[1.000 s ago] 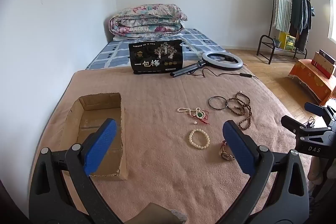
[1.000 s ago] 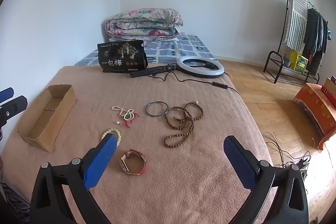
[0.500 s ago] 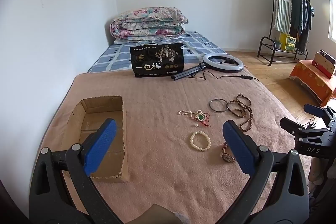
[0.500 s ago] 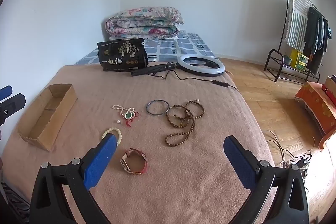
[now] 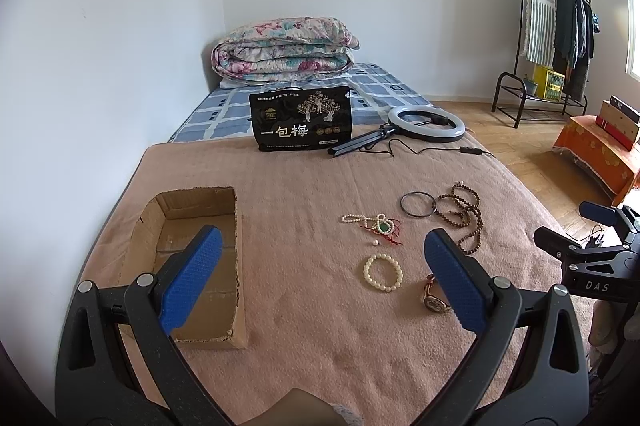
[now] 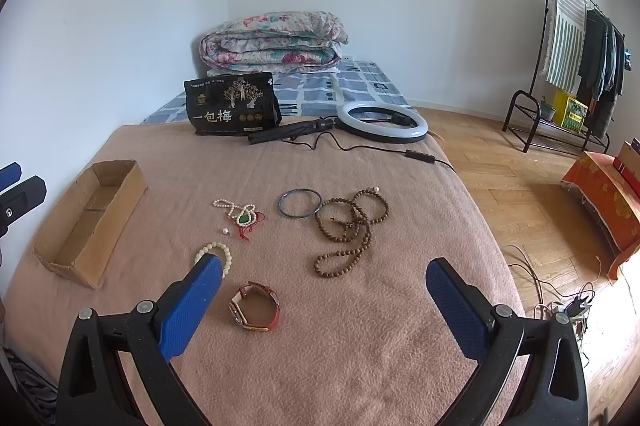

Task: Organize jewelry

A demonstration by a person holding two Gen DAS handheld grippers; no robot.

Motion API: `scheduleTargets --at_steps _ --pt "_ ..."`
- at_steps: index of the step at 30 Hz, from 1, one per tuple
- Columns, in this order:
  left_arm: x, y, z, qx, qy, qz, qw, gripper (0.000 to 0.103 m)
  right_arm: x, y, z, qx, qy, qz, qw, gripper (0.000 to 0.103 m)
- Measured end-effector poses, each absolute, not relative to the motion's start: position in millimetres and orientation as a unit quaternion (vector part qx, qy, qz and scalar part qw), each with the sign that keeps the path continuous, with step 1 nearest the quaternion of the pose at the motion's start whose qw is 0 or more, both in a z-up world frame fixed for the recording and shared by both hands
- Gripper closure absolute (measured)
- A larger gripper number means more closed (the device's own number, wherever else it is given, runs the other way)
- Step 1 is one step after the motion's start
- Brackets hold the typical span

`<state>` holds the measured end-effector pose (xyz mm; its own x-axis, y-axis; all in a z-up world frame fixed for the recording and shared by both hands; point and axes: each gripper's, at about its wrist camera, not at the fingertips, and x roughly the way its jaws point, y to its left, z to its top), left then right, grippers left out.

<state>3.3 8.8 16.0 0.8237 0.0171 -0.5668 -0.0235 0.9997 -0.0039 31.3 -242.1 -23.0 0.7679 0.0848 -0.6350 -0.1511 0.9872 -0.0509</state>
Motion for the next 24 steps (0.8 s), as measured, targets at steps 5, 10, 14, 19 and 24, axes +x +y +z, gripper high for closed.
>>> scheduleTargets --at_steps 5,10,14,19,24 --pt "-3.7 1.8 11.5 -0.001 0.292 0.011 0.956 0.0 31.1 -242.4 -24.8 -0.049 0.336 0.063 0.938 0.0" --pt "-4.6 1.7 11.9 -0.001 0.292 0.011 0.956 0.0 32.8 -243.3 -25.9 -0.047 0.339 0.064 0.937 0.0" --pt "-5.0 1.2 10.1 -0.001 0.29 0.012 0.957 0.0 32.7 -243.2 -26.2 -0.048 0.342 0.065 0.936 0.0" --pt "-5.5 1.0 9.9 0.0 0.29 0.012 0.957 0.0 32.6 -242.5 -26.5 -0.047 0.342 0.065 0.936 0.0" --pt "-5.1 6.1 22.3 -0.002 0.29 0.012 0.957 0.0 33.0 -242.3 -27.1 -0.046 0.345 0.065 0.935 0.0"
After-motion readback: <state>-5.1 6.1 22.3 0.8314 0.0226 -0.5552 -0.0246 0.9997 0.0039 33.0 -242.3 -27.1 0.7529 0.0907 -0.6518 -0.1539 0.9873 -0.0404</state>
